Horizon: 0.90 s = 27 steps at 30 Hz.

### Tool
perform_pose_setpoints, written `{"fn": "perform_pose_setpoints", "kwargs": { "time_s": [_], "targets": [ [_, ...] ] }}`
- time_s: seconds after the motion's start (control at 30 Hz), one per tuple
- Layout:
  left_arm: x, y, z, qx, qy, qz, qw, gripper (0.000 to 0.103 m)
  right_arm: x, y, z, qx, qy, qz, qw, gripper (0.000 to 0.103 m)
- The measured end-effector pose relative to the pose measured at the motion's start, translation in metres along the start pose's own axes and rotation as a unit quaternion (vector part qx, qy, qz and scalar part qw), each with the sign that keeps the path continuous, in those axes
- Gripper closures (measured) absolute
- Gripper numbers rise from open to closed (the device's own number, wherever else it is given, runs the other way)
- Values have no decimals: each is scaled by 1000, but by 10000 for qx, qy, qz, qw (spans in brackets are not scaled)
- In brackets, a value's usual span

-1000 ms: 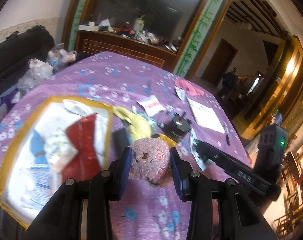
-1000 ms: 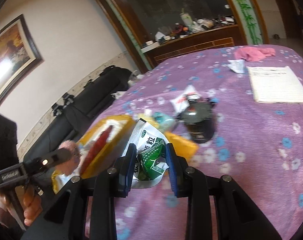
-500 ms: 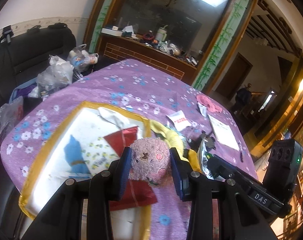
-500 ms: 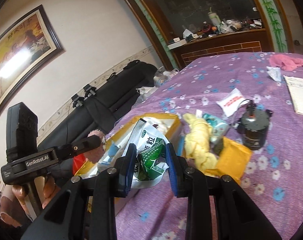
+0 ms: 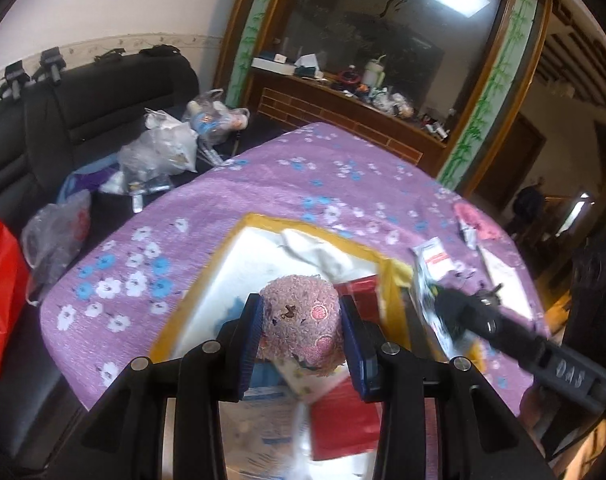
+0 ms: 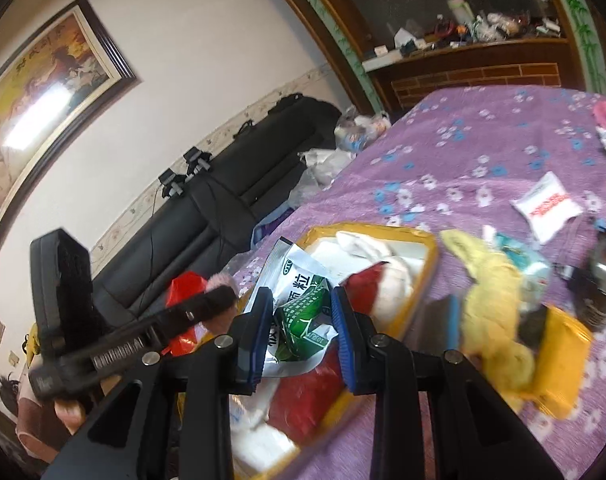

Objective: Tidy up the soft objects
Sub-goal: 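Carry the pink pom-pom and green-printed packet into the foam tray and open both tools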

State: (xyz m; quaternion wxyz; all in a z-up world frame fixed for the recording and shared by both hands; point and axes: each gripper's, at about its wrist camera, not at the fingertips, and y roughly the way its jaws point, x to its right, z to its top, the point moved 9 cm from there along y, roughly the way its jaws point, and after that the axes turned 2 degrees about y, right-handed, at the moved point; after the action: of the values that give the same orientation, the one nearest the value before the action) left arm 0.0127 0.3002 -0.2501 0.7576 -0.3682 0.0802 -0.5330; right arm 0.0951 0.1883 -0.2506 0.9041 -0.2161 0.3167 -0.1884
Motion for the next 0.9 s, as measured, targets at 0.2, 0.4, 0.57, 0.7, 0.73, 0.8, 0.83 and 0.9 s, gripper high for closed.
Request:
{"fn": "perform_pose_setpoints", "kwargs": {
  "time_s": [0.2, 0.4, 0.57, 0.7, 0.73, 0.8, 0.83, 0.9],
  "targets": [
    [-12, 16, -12, -189, 9, 223, 9996, 63, 12, 41, 4, -198, 60, -258, 9995, 74],
    [-19, 33, -29, -490, -82, 281, 9984, 61, 18, 54, -8, -267, 72, -240, 9993, 73],
    [-23, 33, -31, -505, -269, 242, 9981, 48, 15, 59, -13, -279, 2, -248, 9993, 72],
    [-21, 29, -32, -483, -376, 121, 9981, 33, 10, 54, -13, -204, -13, -140, 9997, 61],
    [-20, 27, -32, -452, -374, 108, 9982, 30, 10, 52, -12, -170, -5, -95, 9998, 56],
    [-16, 23, -32, -415, -366, 42, 9985, 28, 9, 46, -10, -83, 29, -2, 10000, 47],
    [-15, 21, -32, -402, -373, 15, 9985, 28, 9, 43, -9, -48, 59, 30, 10000, 42],
    [-14, 16, -34, -353, -400, -18, 9986, 25, 9, 35, -7, 17, 176, 166, 9997, 39]
  ]
}}
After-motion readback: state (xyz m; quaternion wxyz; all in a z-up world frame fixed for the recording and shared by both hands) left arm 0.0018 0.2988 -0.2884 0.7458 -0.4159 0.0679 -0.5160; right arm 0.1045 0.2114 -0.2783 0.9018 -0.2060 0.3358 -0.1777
